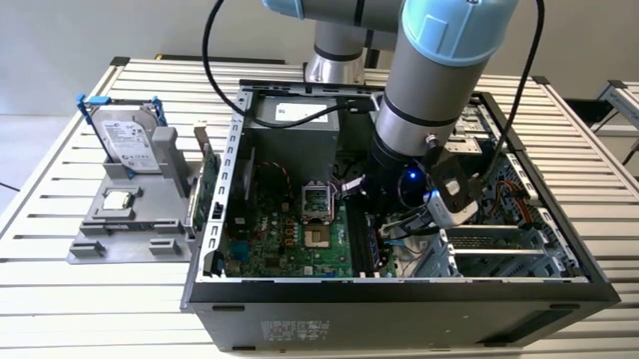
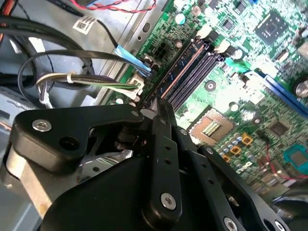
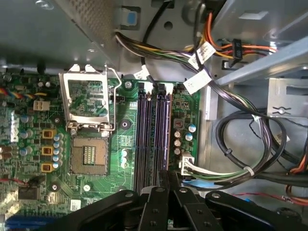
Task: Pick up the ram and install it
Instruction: 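Press down the ram until it locks into place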
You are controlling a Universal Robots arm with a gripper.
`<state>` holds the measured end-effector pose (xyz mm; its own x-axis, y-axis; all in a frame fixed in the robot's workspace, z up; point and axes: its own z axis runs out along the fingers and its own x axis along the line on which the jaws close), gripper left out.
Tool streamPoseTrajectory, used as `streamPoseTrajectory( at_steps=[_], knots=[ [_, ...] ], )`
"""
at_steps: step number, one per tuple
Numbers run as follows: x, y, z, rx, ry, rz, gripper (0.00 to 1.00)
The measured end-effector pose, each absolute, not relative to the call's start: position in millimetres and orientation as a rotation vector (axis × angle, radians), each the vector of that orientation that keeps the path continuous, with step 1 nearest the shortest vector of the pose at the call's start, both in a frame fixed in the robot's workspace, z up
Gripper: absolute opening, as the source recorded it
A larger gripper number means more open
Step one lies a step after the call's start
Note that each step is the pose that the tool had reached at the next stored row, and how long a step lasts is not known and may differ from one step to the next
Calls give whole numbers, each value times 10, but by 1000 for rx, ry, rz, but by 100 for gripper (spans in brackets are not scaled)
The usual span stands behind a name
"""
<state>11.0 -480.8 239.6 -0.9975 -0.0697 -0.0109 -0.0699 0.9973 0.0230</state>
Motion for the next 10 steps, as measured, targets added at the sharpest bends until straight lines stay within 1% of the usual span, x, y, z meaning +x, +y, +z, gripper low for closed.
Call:
streamPoseTrajectory(
  at_steps=[10],
  knots=[
    [111,-4804,2394,-393,3109,38,0]
  ],
)
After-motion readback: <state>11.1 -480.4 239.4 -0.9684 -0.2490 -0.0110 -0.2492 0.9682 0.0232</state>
